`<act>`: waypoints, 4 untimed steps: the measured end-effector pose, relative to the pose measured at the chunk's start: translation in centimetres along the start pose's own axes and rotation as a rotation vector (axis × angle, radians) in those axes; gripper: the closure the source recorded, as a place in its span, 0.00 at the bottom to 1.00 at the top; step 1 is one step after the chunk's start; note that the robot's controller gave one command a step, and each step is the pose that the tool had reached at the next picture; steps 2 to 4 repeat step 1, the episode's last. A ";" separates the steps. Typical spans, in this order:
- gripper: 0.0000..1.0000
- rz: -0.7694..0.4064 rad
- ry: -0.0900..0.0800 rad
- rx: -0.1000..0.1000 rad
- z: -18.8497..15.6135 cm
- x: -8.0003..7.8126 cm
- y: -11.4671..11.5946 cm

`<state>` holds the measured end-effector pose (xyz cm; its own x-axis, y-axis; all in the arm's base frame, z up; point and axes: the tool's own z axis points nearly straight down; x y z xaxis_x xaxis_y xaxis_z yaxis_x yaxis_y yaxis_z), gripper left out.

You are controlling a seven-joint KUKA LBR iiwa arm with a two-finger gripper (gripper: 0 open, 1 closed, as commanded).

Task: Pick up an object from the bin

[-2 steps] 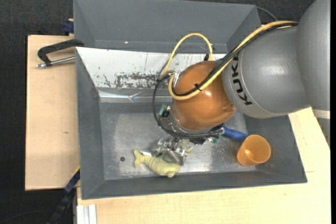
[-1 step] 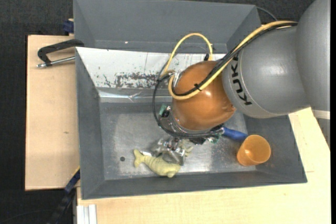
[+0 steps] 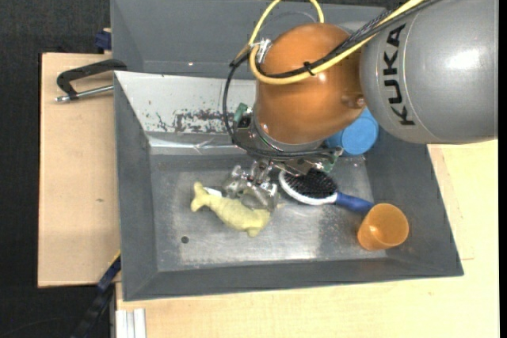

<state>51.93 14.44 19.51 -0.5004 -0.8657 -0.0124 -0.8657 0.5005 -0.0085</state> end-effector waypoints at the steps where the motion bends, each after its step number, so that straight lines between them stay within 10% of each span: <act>1: 1.00 -0.301 0.001 -0.001 -12.9 -1.5 -1.5; 4: 1.00 -0.301 0.001 -0.001 -12.9 -1.5 -1.5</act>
Offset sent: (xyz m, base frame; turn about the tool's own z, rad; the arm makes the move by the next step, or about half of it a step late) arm 0.0171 0.0031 0.1246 -0.3038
